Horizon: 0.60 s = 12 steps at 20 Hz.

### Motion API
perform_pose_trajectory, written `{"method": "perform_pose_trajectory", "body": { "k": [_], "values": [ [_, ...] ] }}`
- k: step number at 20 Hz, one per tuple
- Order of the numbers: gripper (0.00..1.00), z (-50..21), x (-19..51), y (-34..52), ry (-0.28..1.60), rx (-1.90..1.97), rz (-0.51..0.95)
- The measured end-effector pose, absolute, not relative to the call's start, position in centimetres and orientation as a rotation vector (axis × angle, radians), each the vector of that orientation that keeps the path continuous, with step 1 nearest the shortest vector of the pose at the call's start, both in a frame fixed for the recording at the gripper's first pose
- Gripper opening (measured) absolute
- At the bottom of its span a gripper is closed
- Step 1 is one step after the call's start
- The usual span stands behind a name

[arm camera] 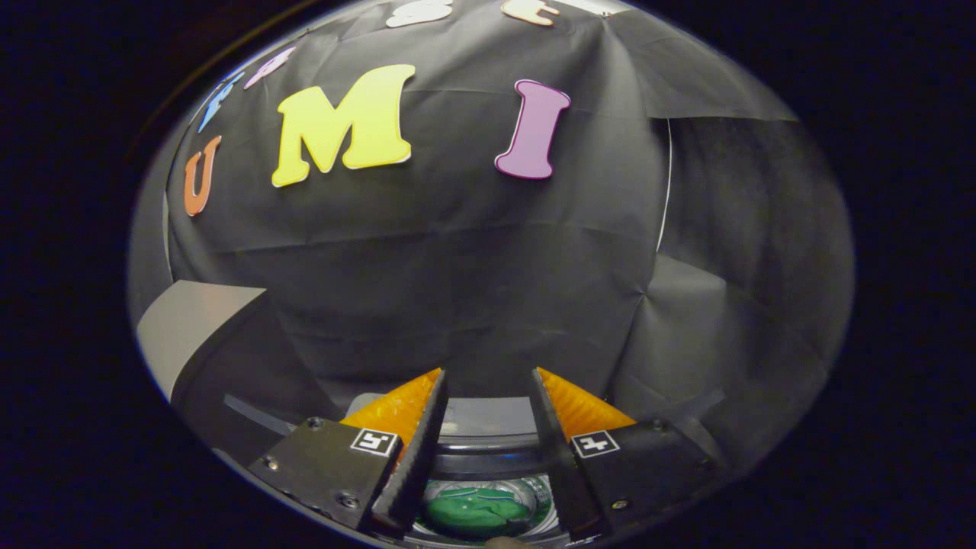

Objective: Put the clothes into the washing machine and then close the washing machine lid.

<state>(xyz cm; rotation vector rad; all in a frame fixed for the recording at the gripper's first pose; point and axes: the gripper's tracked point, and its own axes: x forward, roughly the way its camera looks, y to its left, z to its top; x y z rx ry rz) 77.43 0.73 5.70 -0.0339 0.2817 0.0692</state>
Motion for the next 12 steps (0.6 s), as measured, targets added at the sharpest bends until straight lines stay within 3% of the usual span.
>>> {"method": "perform_pose_trajectory", "body": {
  "k": [12],
  "values": [
    [0.68,5.12,76.98,0.92,0.395,-0.049,0.067]
  ]
}}
